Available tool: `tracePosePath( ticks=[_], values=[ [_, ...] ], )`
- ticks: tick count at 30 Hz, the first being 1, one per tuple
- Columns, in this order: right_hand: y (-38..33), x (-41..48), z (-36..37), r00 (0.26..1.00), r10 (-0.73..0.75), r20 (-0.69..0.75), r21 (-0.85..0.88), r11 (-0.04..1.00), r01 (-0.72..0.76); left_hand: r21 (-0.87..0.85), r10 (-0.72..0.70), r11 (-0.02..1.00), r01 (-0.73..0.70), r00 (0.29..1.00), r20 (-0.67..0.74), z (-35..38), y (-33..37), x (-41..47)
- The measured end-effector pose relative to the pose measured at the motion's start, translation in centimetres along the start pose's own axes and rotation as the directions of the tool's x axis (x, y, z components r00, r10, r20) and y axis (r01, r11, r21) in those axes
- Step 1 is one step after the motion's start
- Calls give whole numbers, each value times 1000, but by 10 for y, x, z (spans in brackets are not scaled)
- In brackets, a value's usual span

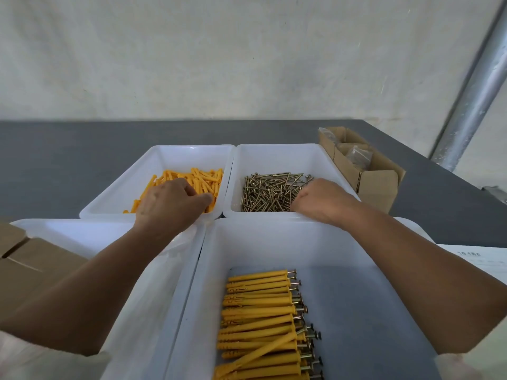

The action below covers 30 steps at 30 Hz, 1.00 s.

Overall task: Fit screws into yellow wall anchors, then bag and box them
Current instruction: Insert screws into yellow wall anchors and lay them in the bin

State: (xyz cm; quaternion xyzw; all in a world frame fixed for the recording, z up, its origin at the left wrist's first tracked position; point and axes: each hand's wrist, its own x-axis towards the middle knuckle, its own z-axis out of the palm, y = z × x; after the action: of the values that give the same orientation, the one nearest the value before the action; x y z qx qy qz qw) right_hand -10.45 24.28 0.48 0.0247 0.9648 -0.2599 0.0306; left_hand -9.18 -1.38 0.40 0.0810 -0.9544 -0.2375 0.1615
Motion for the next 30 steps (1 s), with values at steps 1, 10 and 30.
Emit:
tracePosePath(
  ticks=[1,10,30],
  values=[
    [1,-1,-1,1000,-16,-26,37,999,17,-51,-10,999,10,1000,3,-2,3,-1],
    [16,-10,-11,987,-98,-127,477,866,147,-424,80,894,-147,982,-173,-11,15,-9],
    [-21,-28,-17,984,-178,8,823,560,95,-867,238,361,344,865,443,-11,36,-26]
  ],
)
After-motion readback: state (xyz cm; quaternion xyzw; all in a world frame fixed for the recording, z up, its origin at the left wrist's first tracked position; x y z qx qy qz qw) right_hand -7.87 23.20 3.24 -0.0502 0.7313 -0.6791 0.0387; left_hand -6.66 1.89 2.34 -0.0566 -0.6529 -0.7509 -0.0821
